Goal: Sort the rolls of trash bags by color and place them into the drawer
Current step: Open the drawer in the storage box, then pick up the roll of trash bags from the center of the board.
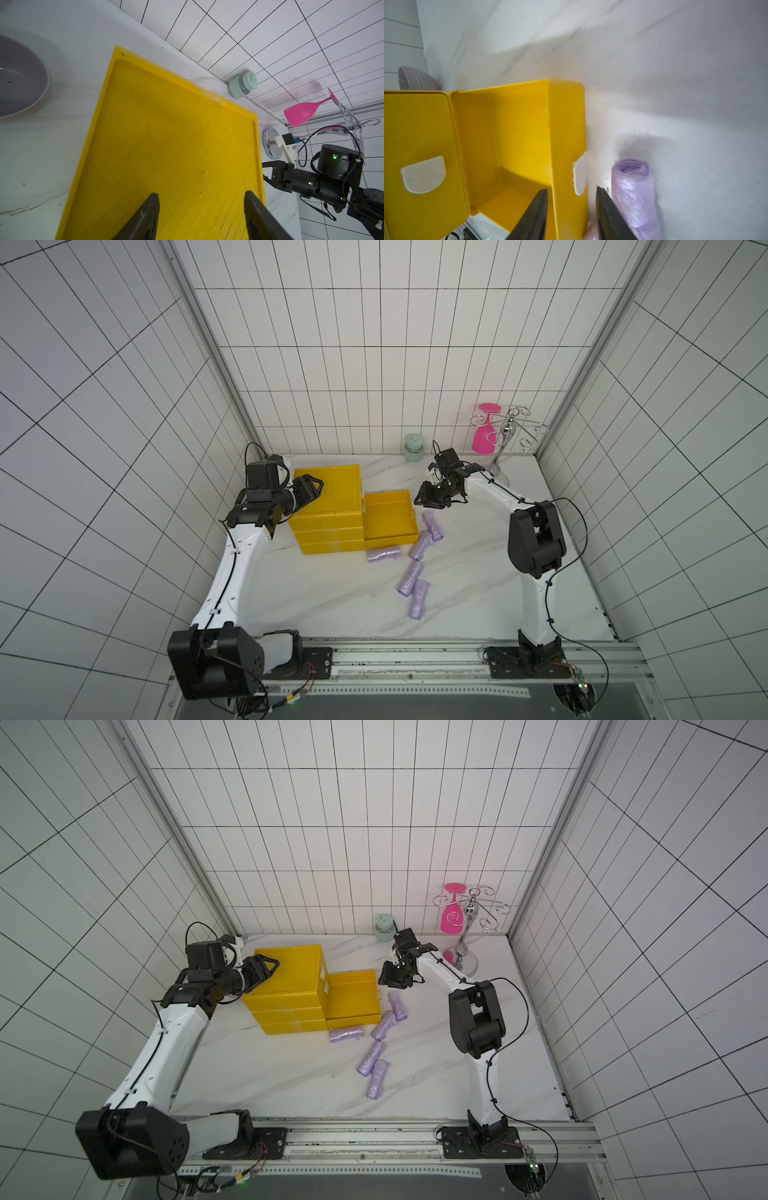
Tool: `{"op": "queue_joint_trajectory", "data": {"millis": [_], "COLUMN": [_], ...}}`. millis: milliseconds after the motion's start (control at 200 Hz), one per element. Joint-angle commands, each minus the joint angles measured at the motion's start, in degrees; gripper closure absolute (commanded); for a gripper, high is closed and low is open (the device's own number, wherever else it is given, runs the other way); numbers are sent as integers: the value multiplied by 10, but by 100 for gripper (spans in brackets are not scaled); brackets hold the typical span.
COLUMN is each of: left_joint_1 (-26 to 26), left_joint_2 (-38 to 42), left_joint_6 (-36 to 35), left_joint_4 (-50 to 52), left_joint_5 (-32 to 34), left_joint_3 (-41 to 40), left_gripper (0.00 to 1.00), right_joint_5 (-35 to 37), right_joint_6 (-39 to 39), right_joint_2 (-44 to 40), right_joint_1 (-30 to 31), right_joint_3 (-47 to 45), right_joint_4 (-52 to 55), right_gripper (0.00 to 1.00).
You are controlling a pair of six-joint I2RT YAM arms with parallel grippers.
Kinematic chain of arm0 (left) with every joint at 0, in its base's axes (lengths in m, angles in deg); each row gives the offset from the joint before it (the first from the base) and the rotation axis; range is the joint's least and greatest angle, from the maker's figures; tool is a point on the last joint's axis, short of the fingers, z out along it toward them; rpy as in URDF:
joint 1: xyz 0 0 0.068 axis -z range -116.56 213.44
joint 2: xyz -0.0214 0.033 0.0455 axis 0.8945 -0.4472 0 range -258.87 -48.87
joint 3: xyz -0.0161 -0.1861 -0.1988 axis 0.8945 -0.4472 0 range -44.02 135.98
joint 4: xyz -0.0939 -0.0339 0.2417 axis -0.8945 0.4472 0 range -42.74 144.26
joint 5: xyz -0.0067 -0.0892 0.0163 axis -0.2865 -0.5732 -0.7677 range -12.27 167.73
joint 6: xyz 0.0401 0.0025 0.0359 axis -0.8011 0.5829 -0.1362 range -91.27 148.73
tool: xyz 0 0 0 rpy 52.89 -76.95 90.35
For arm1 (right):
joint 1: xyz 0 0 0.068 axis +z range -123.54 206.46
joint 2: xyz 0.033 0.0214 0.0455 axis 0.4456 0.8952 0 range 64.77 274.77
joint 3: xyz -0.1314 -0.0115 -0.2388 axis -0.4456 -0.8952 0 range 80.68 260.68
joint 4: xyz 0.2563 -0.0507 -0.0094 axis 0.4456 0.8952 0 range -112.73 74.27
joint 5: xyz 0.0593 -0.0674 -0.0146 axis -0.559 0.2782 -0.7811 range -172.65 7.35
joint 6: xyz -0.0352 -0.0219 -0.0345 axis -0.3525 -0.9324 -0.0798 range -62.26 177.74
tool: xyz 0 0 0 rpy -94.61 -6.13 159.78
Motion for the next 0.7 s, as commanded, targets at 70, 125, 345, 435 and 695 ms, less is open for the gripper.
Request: {"op": "queue_joint_trajectory", "data": {"millis": [70,125,345,435,695], "left_joint_1": [0,0,2,2,1], "left_joint_2": [35,52,125,149,221], "left_joint_6": [-9,-8,-4,-12,-9], "left_joint_4": [28,31,52,76,110], "left_joint_5": [-7,-8,-16,-18,-26], "left_joint_3": [11,-3,-62,-76,-133], "left_gripper": [36,36,35,35,35], "right_joint_5": [94,109,103,104,105], "right_joint_6": [-63,-72,-93,-97,-97], "right_joint_2": [-28,-31,-20,-4,40], "right_joint_1": [-2,-2,8,13,14], "right_joint_3": [-16,-31,-79,-80,-67], "right_joint_4": [87,92,87,89,86], "right_gripper": [55,55,49,49,49]}}
